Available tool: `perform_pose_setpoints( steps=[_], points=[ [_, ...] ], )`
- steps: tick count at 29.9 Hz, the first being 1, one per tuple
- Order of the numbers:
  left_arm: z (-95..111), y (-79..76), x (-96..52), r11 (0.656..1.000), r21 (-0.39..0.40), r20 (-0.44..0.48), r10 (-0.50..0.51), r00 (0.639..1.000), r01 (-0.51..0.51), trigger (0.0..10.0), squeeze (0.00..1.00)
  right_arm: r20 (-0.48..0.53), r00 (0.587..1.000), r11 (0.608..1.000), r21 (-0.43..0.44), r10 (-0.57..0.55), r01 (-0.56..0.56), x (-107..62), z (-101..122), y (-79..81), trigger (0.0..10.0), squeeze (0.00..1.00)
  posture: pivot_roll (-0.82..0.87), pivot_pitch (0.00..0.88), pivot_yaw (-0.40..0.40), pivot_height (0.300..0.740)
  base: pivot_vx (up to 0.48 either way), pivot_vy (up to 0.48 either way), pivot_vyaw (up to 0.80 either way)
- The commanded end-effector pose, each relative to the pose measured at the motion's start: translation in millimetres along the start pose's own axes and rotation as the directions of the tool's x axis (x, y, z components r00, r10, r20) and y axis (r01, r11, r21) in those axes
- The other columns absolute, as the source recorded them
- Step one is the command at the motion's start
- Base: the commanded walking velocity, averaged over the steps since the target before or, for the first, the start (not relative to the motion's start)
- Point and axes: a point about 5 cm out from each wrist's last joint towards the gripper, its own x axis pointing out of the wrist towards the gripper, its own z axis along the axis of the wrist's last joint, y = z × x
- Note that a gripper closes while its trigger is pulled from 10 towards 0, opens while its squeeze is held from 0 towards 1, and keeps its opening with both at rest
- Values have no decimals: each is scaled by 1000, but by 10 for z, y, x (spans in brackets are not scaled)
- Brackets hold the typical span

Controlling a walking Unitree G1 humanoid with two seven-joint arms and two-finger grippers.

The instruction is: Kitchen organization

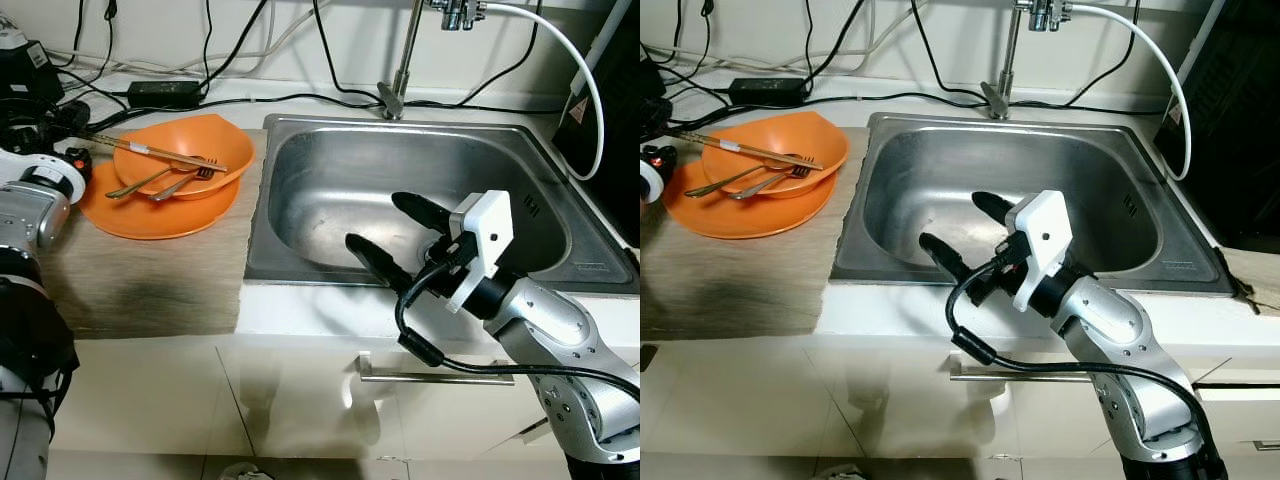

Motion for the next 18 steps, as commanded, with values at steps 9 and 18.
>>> perform_pose_setpoints(
  steps=[9, 18],
  points=[
    [-84, -79, 65, 1000, 20, -3, 7, 1000, -7, 0, 0, 2, 1000, 1000, -14, 3, -3, -8, 48, 1, 10000, 0, -59, 0, 1, 740, 0, 0, 0],
    [-98, -87, 75, 1000, 14, 9, 4, 1000, -5, 0, 0, 3, 1000, 1000, -17, 0, 0, -6, 55, 1, 10000, 0, -62, 0, 3, 740, 0, 0, 0]
  ],
)
